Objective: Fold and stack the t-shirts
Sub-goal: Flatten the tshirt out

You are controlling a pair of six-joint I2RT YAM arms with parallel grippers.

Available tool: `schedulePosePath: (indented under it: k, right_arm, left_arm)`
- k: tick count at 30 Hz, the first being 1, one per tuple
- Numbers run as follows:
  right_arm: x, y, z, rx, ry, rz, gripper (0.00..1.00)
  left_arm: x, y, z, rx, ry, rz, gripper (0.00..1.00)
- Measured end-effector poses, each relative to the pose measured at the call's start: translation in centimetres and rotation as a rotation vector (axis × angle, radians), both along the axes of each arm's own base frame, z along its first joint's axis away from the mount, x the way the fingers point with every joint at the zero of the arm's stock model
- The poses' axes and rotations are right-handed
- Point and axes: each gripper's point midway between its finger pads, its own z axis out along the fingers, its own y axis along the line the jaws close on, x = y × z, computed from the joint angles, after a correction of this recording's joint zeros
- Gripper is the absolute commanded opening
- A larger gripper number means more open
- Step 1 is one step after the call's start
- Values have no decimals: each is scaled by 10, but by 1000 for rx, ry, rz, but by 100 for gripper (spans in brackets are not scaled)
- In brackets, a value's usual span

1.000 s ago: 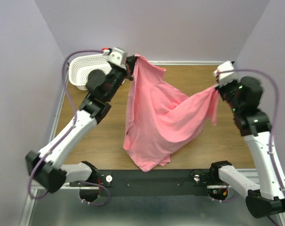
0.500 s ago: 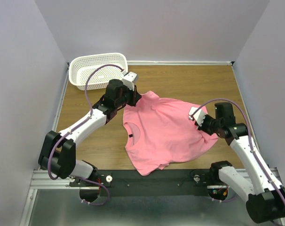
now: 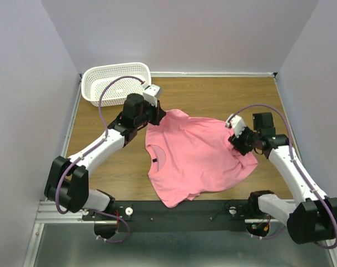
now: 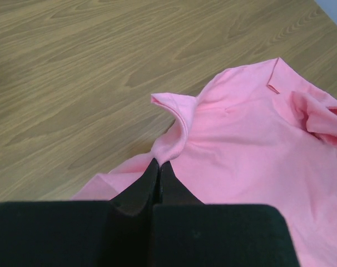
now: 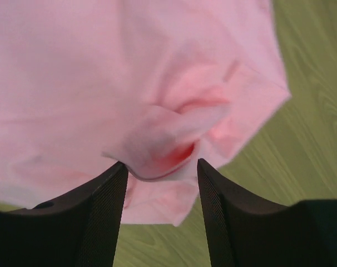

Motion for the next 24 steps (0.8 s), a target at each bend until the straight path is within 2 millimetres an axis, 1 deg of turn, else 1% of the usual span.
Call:
schedulePosePath:
  k: [2,5,7,11,12,14,16,19,21,22,23,24]
  right_arm:
    - [23,-18,6,27,-29,-161,60]
    - [49,-54,7,63,-38,-384,59]
    - [61,-75,2,92,-21,-501,58]
    - [68,-99,-13,123,32,-630,52]
    - [66,-107,-19,131,53,-669,39]
    - [64,-119,-22,131,59,-697,20]
    - [62,-127,-19,113,37,-689,6]
    - [53,-138,-12,71,-12,-668,5]
    - [44,-146,-5,38,-47,-660,8]
    - [43,-150,-3,27,-59,-666,12]
    - [42,-157,1,23,-68,-683,18]
    - [41,-160,3,24,-70,-693,37]
  left_arm:
    - [0,1,0,3,-2,0,0]
    - [-1,2,4,3,-16,-1,0]
    - [-2,3,9,2,-29,-2,0]
    - [-4,5,19,3,-63,-8,0]
    - [-5,6,22,3,-74,-8,0]
    - [-7,9,25,5,-86,-8,0]
    - [-10,11,26,12,-98,-10,0]
    - [-15,15,22,25,-101,-14,0]
    - [-17,16,19,35,-101,-17,0]
    - [-17,17,18,38,-103,-16,0]
    - [-18,18,17,41,-103,-14,0]
    - [-17,19,17,43,-106,-10,0]
